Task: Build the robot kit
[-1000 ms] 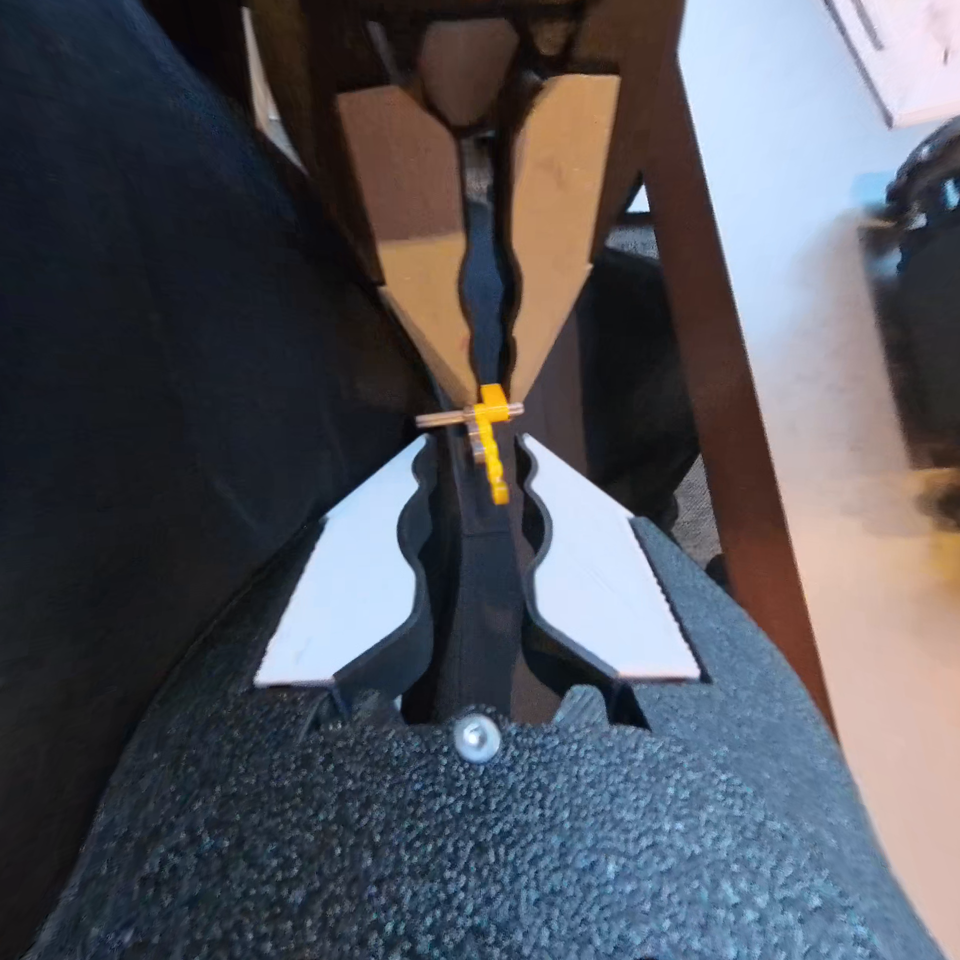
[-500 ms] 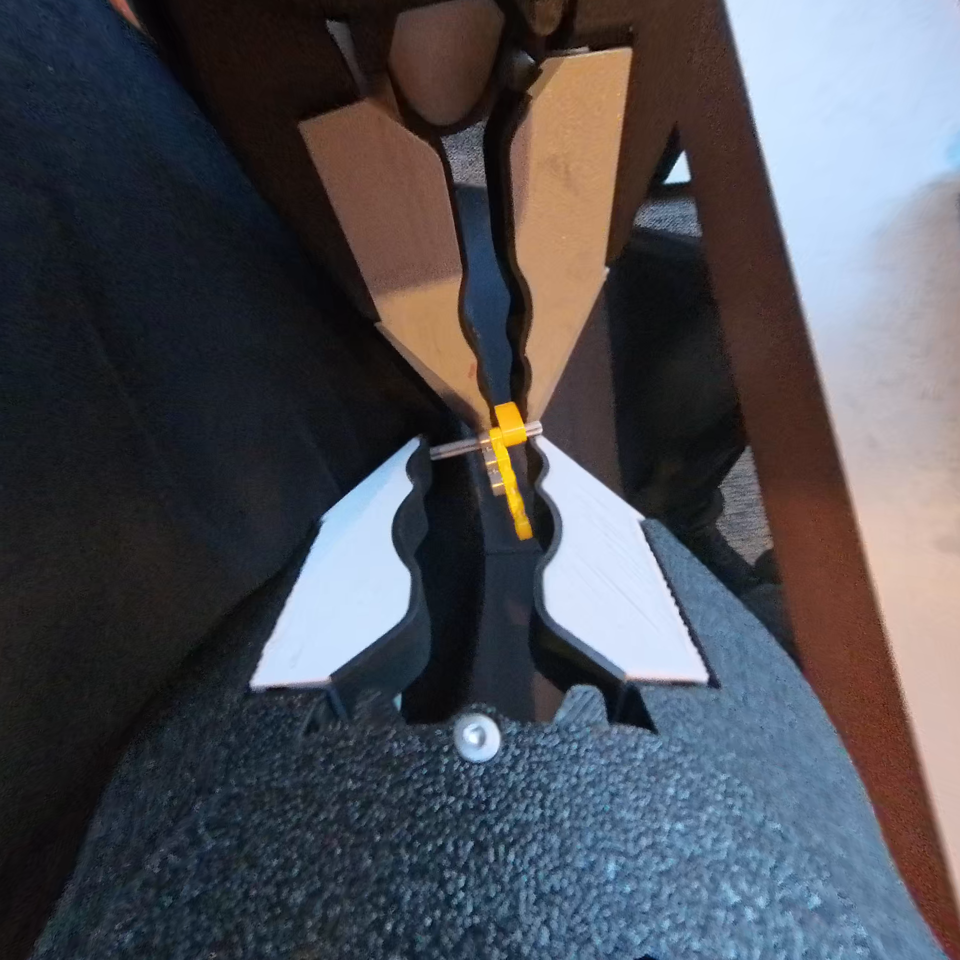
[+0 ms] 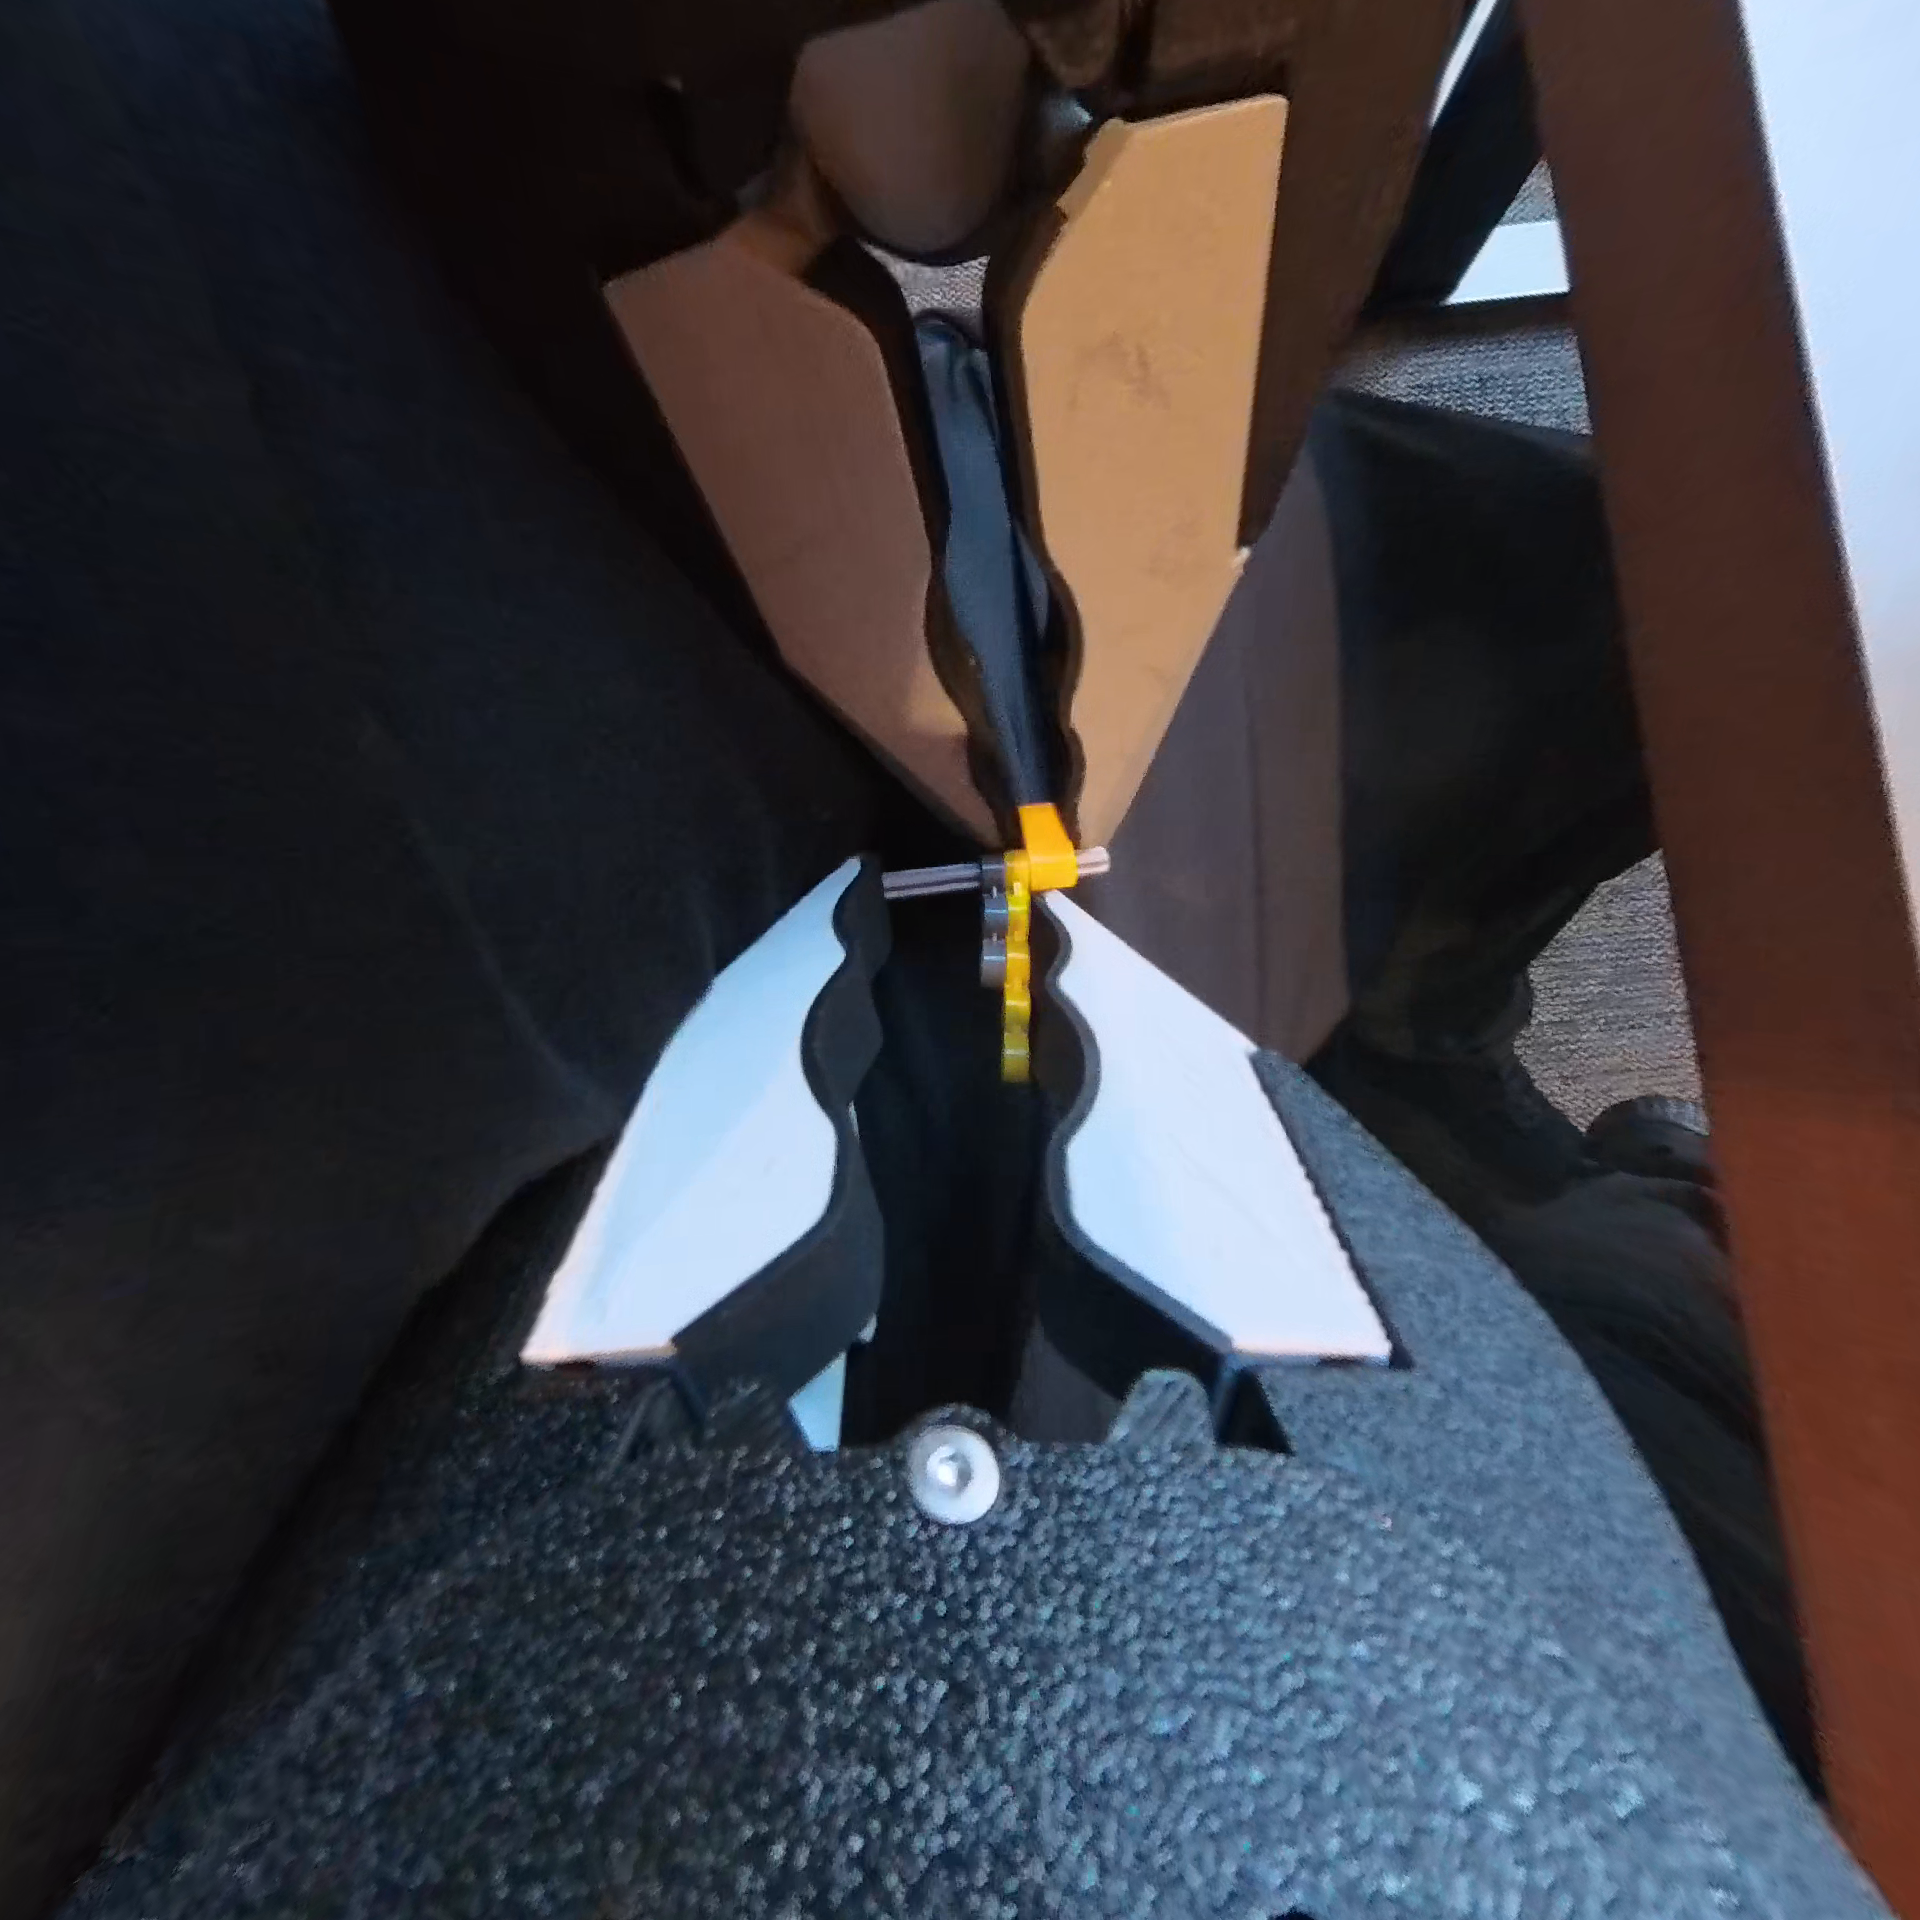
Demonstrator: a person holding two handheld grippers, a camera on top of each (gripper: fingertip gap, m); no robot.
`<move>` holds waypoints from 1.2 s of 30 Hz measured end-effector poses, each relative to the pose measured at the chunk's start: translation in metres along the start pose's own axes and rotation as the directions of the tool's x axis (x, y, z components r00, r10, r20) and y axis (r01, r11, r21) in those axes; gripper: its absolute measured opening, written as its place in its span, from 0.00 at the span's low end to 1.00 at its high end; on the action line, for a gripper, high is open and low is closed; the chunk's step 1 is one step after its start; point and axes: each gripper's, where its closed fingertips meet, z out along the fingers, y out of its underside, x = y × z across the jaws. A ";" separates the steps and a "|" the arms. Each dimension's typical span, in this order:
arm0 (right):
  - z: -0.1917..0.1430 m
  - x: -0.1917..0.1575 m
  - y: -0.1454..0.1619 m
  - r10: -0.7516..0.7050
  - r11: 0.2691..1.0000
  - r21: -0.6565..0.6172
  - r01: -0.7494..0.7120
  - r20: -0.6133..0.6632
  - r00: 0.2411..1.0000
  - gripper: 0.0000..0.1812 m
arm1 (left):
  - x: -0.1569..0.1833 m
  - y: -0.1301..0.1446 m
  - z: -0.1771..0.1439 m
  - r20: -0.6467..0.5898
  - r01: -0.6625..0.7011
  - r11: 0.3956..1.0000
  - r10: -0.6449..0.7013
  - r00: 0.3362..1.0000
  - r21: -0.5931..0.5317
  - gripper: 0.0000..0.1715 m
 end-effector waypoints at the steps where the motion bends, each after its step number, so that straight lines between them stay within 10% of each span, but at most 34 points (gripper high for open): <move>1: -0.001 0.000 0.000 -0.008 1.000 0.002 0.008 0.000 1.000 0.13 | 0.000 -0.002 -0.001 0.000 -0.008 1.000 0.008 1.000 0.012 0.03; 22: -0.028 0.023 -0.017 -0.073 0.956 0.270 0.111 -0.147 0.986 0.20 | -0.017 -0.026 -0.013 0.013 -0.010 0.990 0.008 1.000 0.138 0.03; 36: -0.062 0.031 -0.039 0.003 0.852 0.509 0.122 -0.238 0.971 0.25 | -0.028 -0.055 -0.038 0.209 -0.244 0.903 0.179 0.962 0.353 0.03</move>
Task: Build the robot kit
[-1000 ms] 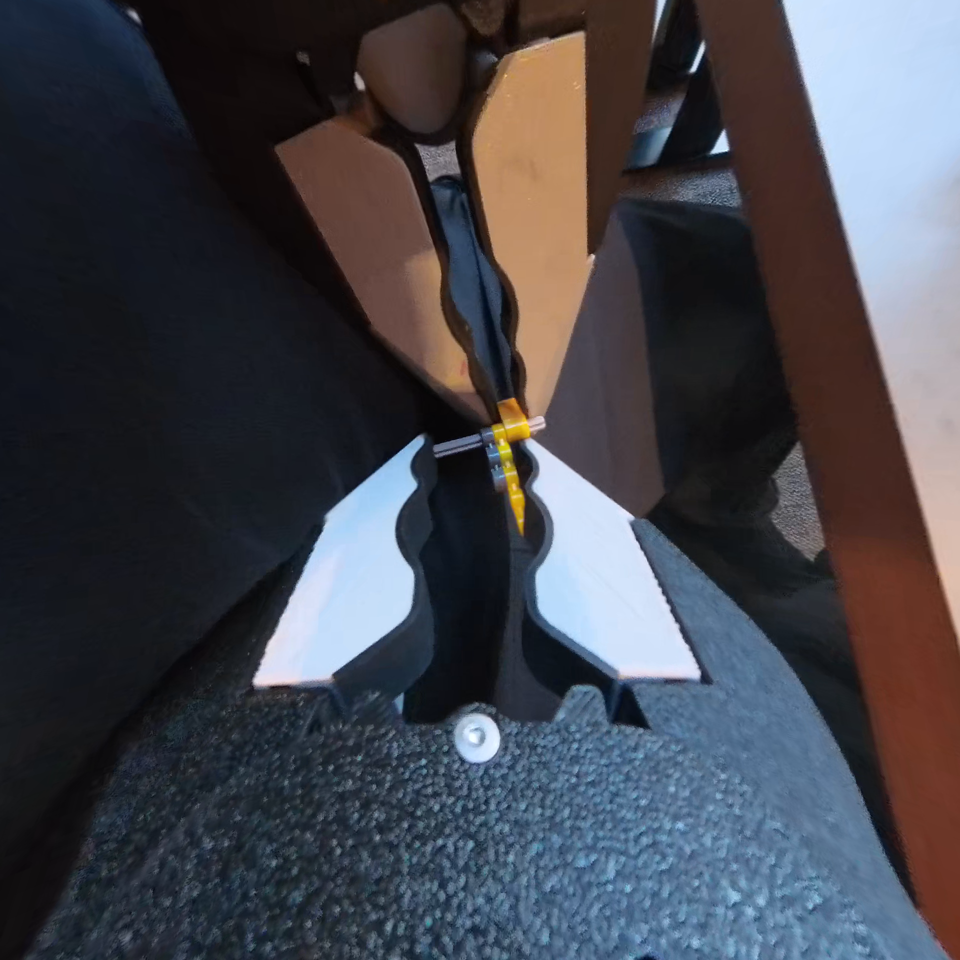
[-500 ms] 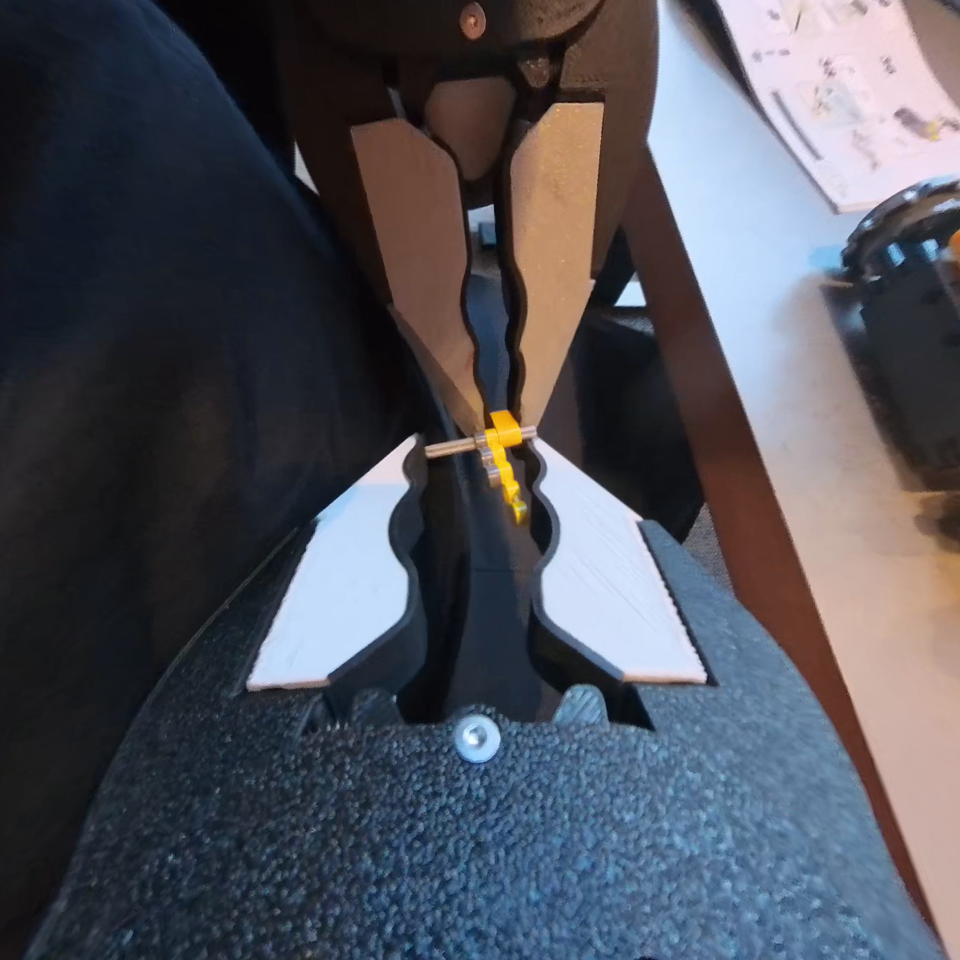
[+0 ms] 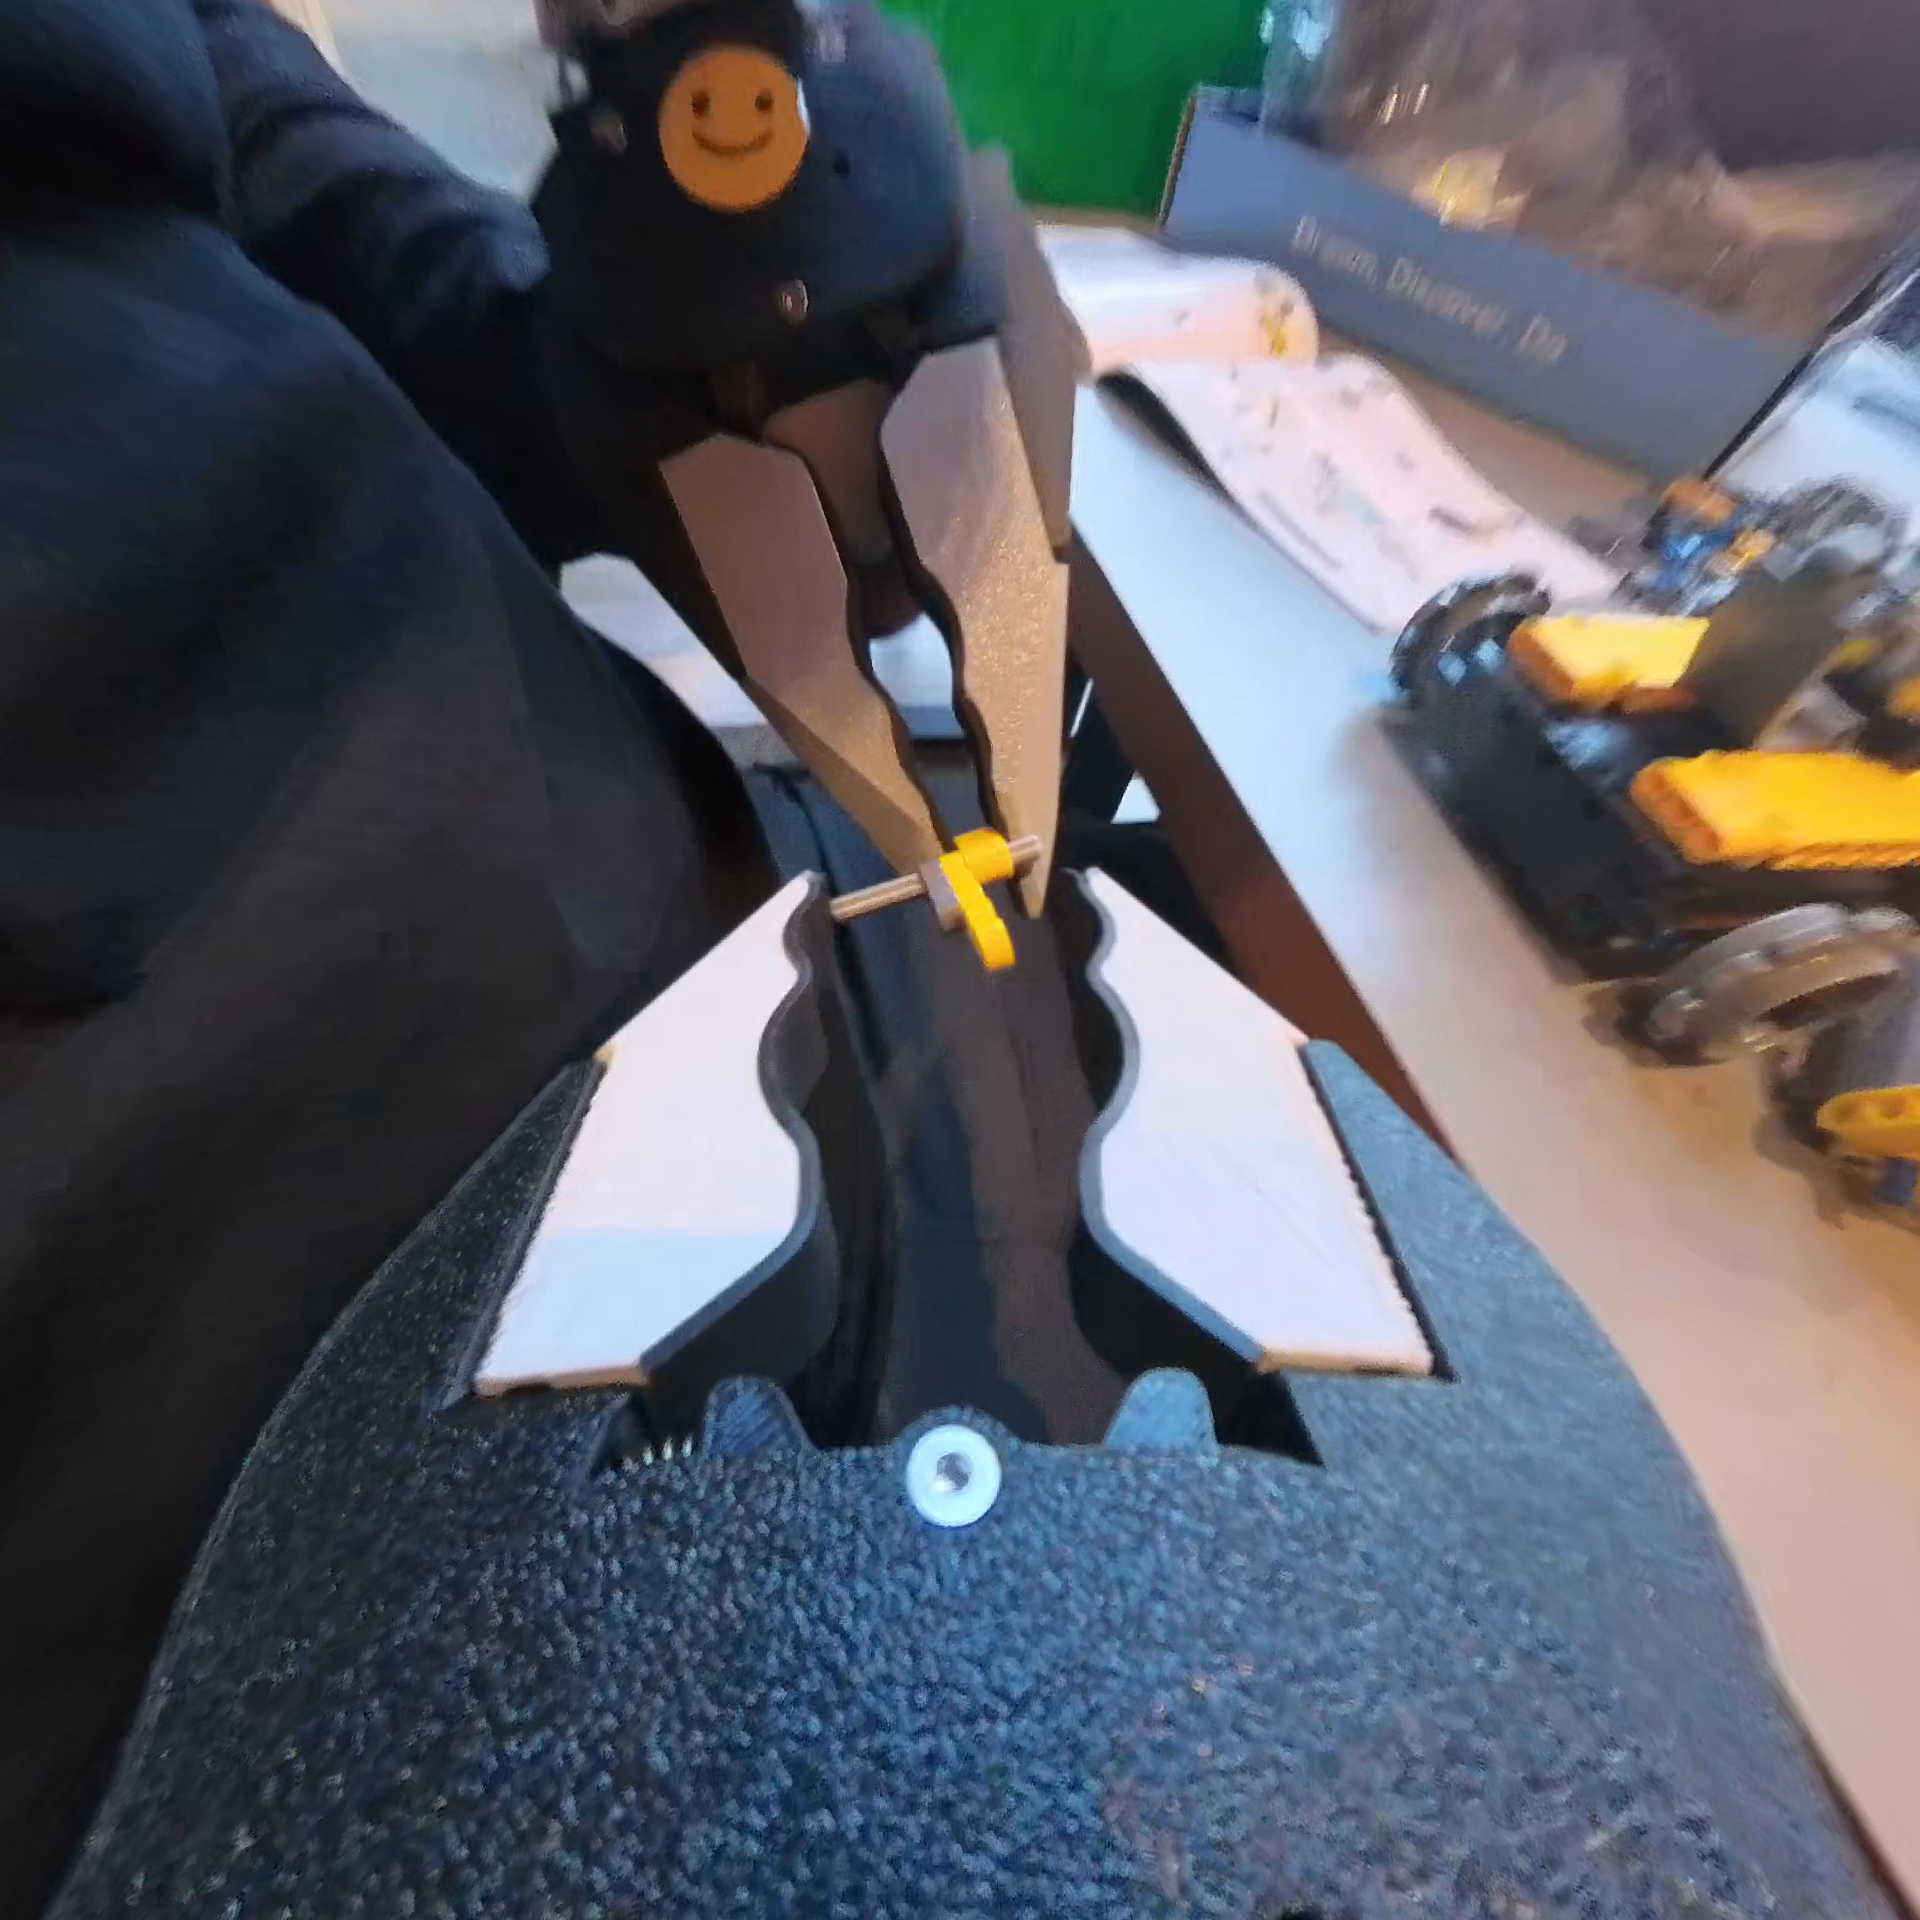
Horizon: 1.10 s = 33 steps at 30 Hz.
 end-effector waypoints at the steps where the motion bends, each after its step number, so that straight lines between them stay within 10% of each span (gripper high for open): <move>1: -0.004 0.000 -0.008 -0.023 0.999 0.032 0.023 -0.006 1.000 0.26 | -0.001 -0.006 -0.003 0.022 -0.045 0.998 0.044 0.999 0.045 0.03; 18: -0.018 -0.019 -0.044 -0.337 0.927 0.155 0.341 -0.052 0.940 0.22 | -0.001 -0.038 -0.018 0.006 -0.045 0.950 0.045 0.999 0.308 0.02; 33: -0.012 -0.040 -0.040 -0.162 0.949 0.290 0.122 0.115 0.980 0.15 | 0.023 -0.033 -0.016 -0.175 0.239 0.936 -0.198 0.964 0.258 0.03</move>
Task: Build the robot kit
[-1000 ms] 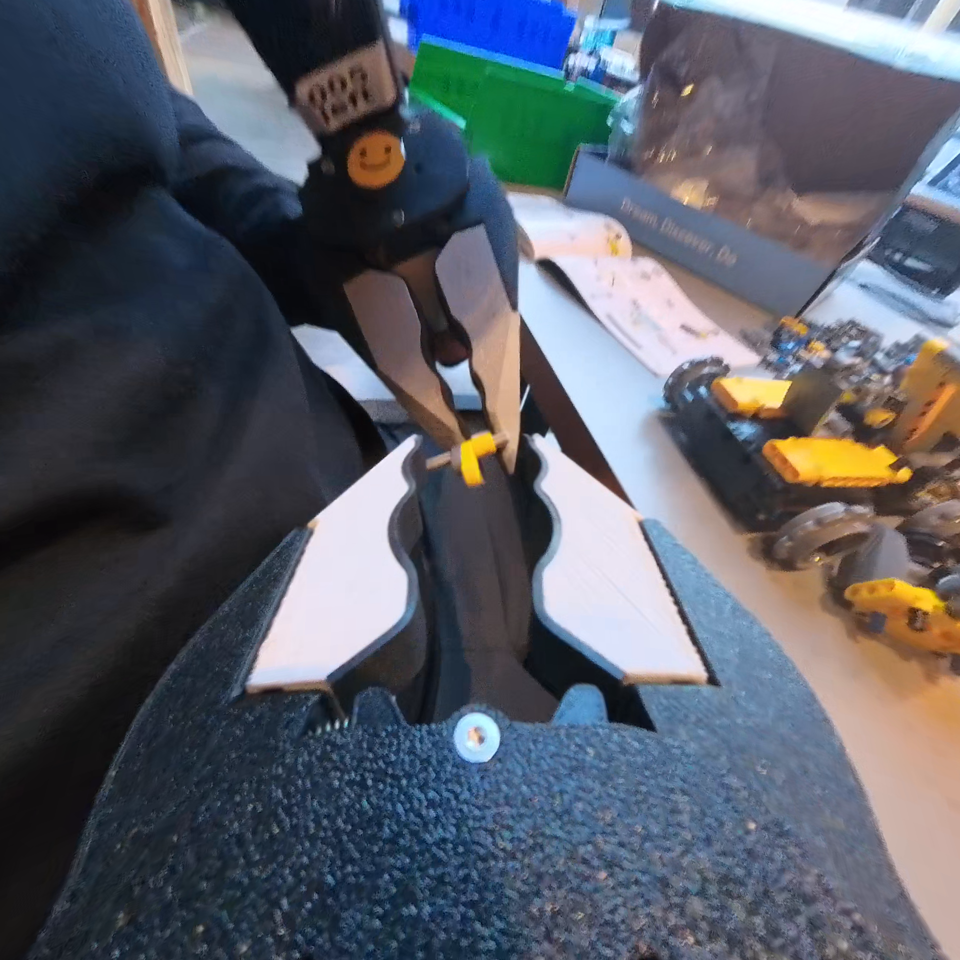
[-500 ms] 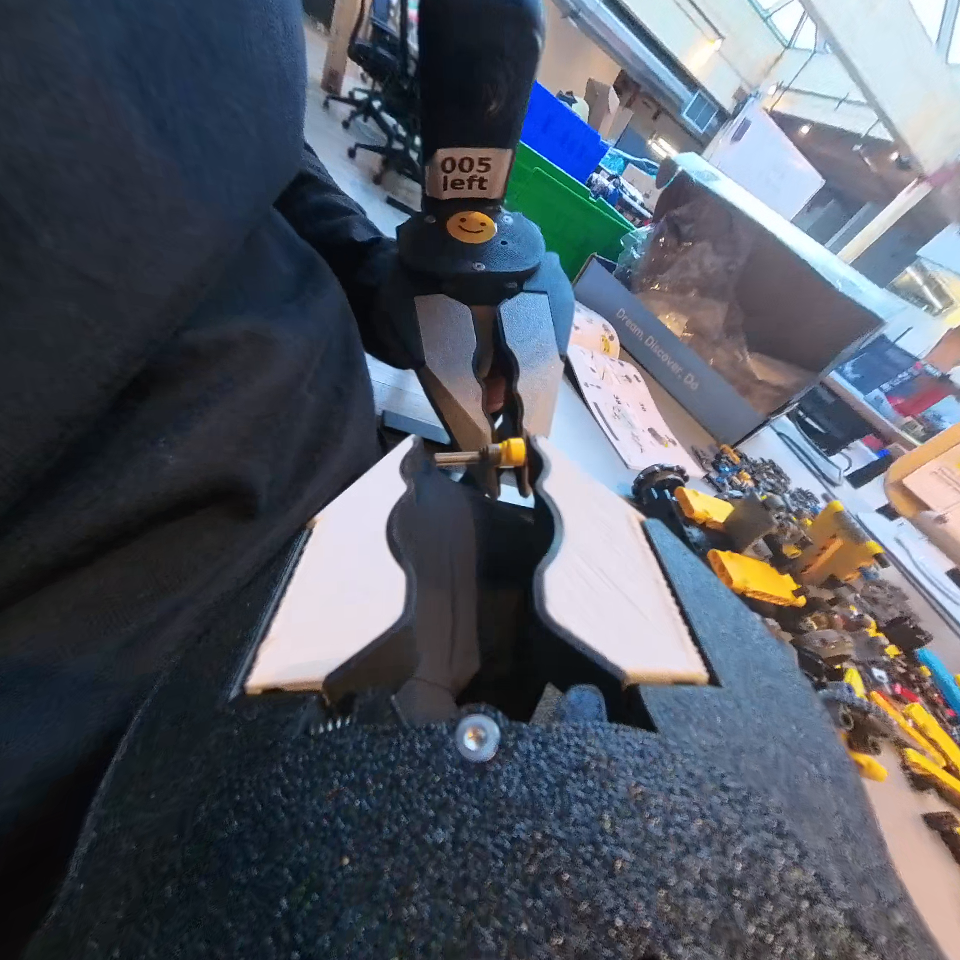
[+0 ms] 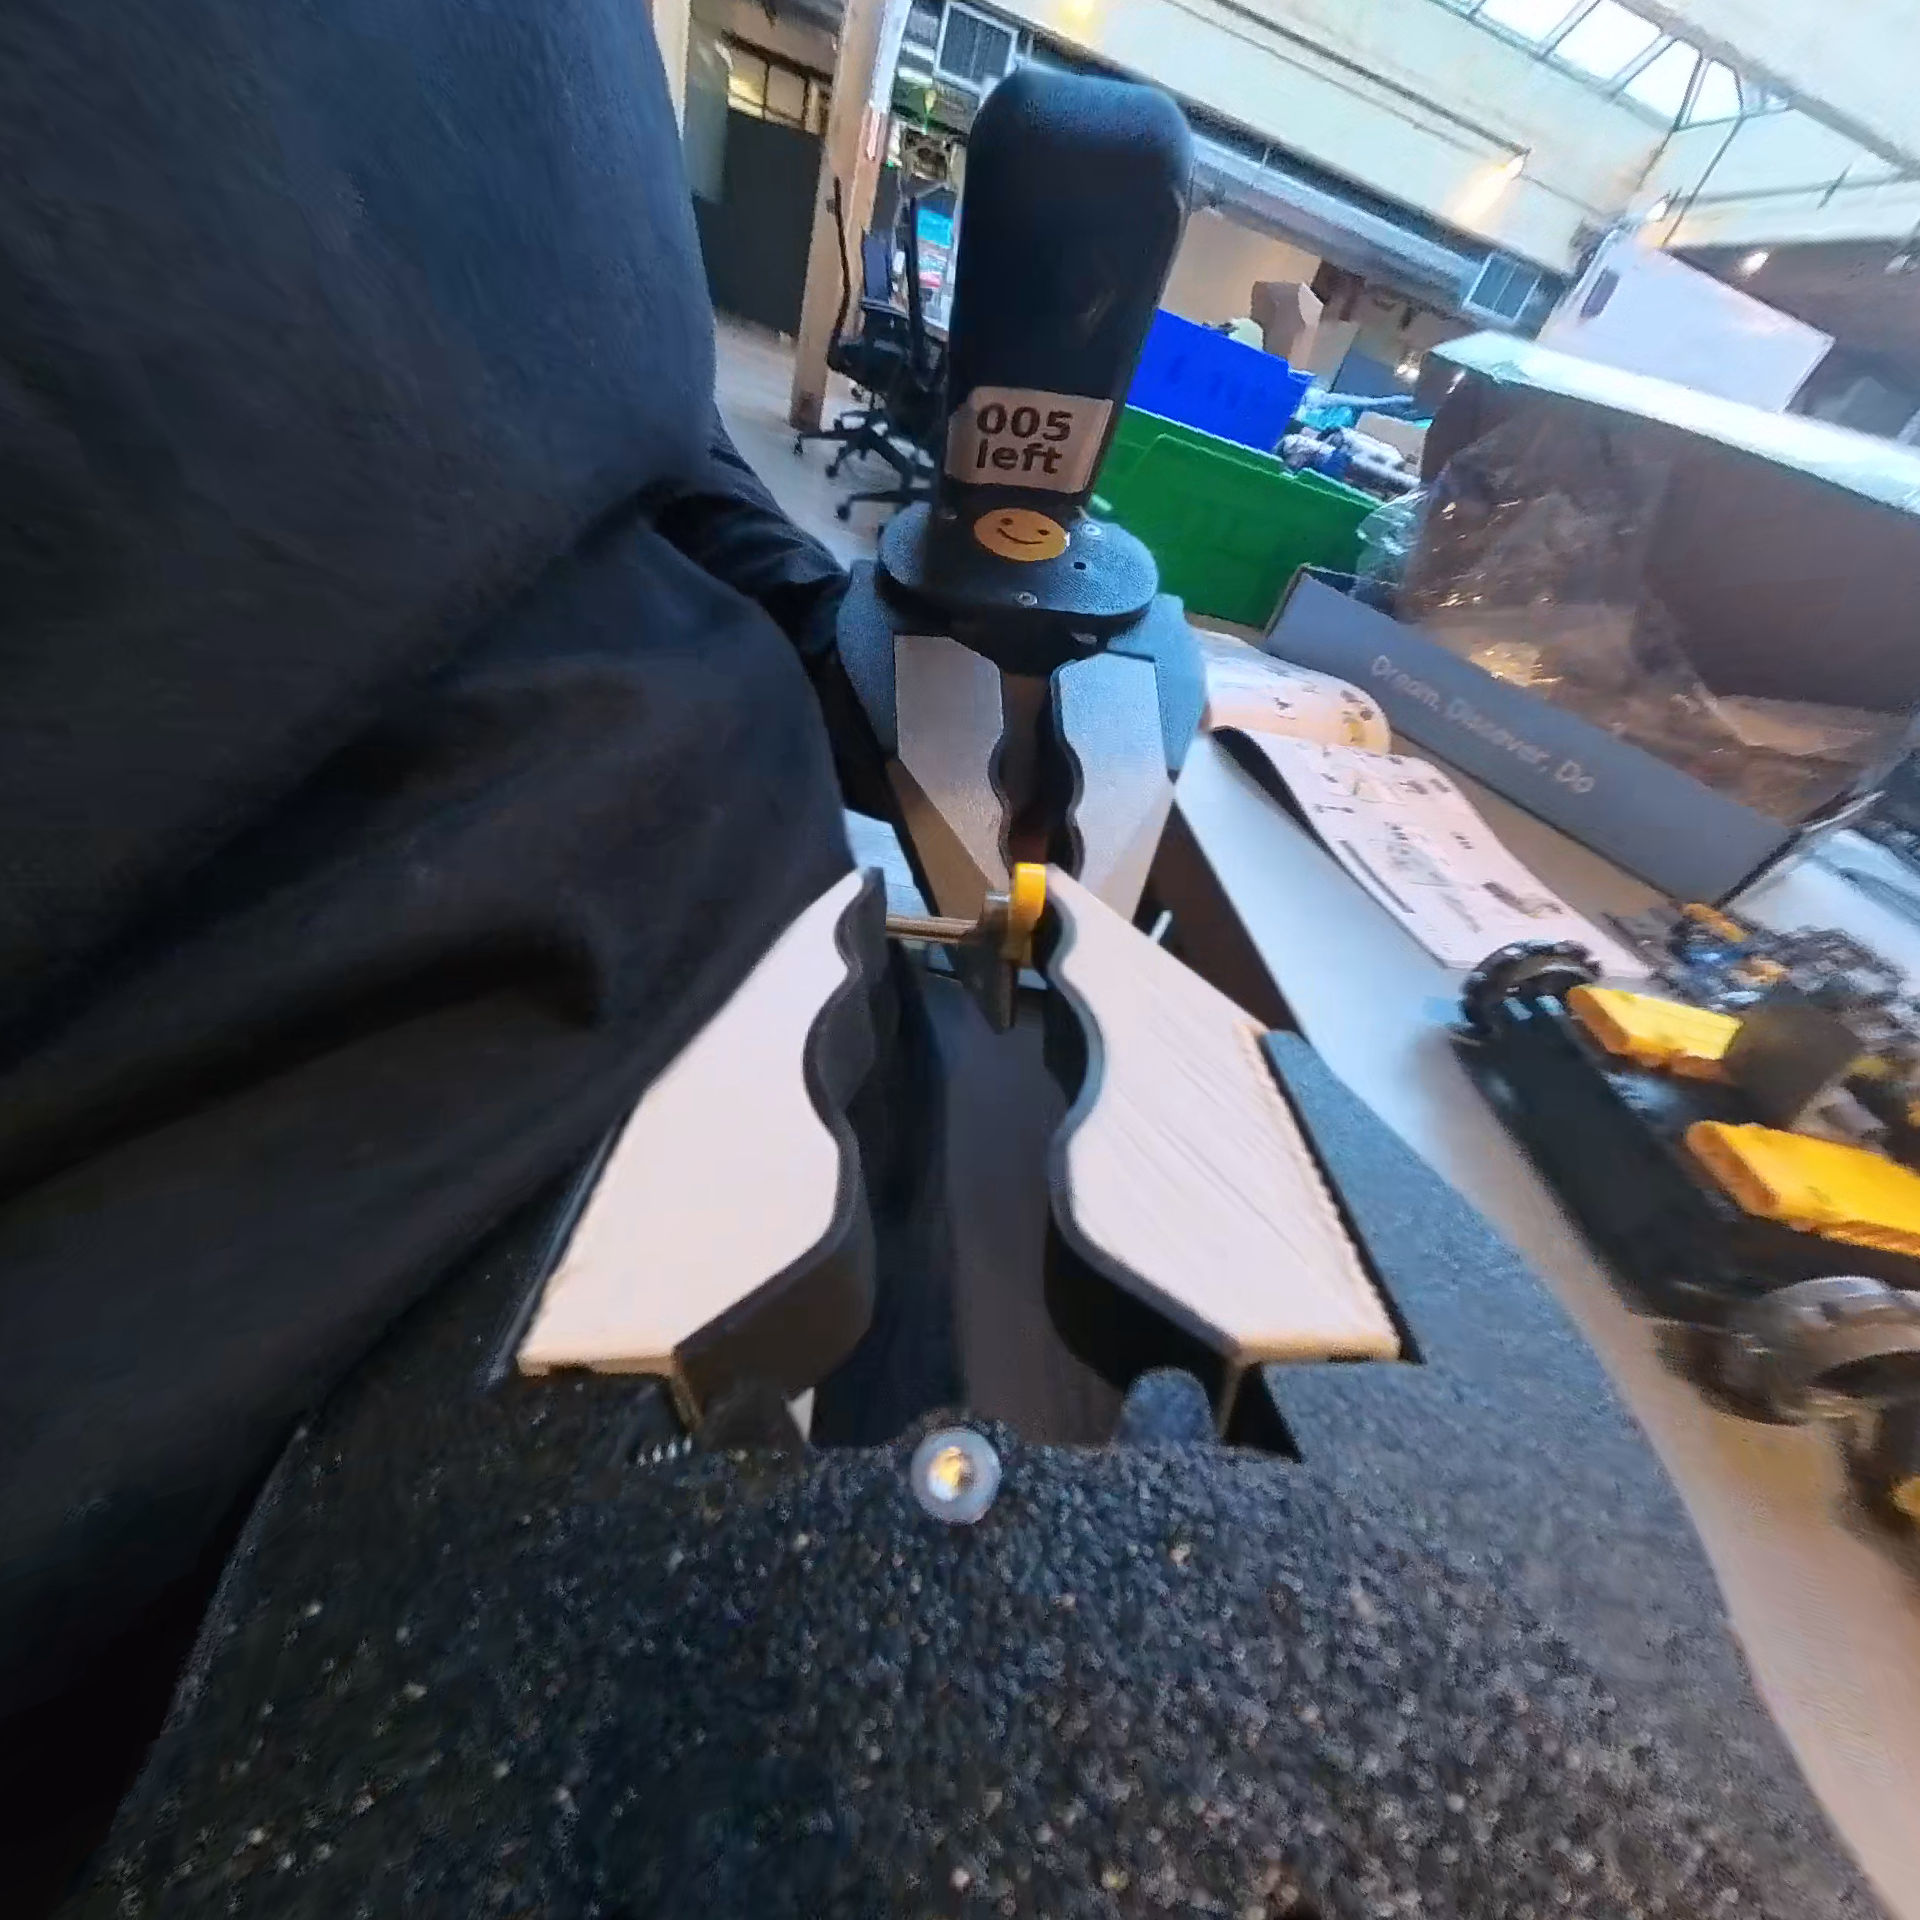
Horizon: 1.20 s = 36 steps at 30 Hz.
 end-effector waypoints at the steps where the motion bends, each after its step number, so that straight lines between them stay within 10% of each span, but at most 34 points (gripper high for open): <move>1: 0.000 -0.002 0.001 0.033 0.999 0.004 -0.033 0.009 0.999 0.15 | 0.002 0.002 0.001 0.015 0.027 1.000 -0.027 1.000 -0.011 0.03; 36: -0.007 0.008 -0.005 0.051 0.998 0.036 -0.051 -0.008 0.999 0.18 | -0.006 -0.009 -0.001 0.092 -0.059 0.998 0.056 0.994 0.025 0.03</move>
